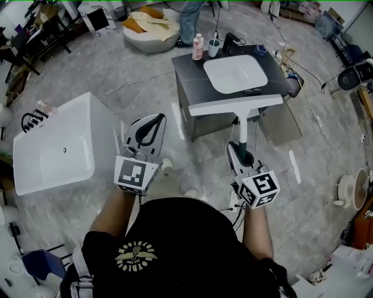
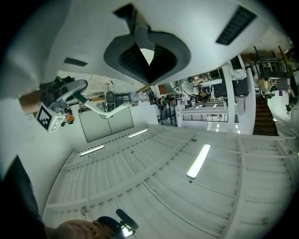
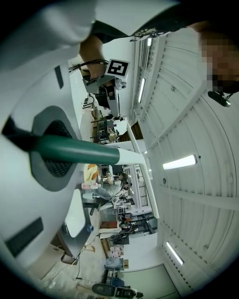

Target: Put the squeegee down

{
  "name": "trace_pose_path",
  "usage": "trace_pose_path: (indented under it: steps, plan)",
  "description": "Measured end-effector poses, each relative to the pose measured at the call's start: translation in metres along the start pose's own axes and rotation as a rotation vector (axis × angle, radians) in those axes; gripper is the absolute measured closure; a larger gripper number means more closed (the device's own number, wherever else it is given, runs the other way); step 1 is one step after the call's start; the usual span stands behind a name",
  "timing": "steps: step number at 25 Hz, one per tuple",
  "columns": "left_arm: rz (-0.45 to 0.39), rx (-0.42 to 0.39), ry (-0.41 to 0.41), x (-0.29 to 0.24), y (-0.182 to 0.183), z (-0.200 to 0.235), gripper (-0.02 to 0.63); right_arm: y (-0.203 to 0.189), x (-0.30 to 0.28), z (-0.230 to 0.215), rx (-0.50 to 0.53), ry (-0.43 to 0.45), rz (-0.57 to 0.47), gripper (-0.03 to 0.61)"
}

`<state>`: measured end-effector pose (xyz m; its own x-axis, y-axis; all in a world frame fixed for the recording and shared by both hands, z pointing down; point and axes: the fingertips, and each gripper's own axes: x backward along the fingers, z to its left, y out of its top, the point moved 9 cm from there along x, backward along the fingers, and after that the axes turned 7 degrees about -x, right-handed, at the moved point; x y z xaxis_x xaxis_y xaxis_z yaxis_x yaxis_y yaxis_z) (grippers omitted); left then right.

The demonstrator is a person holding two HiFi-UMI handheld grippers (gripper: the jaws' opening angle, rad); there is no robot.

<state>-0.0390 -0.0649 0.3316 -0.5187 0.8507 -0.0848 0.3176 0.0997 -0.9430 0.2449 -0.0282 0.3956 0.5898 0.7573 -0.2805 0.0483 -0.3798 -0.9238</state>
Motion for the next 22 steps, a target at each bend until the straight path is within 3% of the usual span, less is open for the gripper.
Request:
trace_pose_path:
  steps: [13,22]
  plan:
    - [-0.017,0.010,-0.065,-0.052,-0.021,0.024,0.591,0.022,-0.036,-0.031,-0.007,-0.063,-0.018,0.551]
    - [-0.035,-0.003,-0.083,-0.103,-0.026,0.068,0.591,0.046,-0.096,-0.053,-0.020,-0.057,-0.012,0.551]
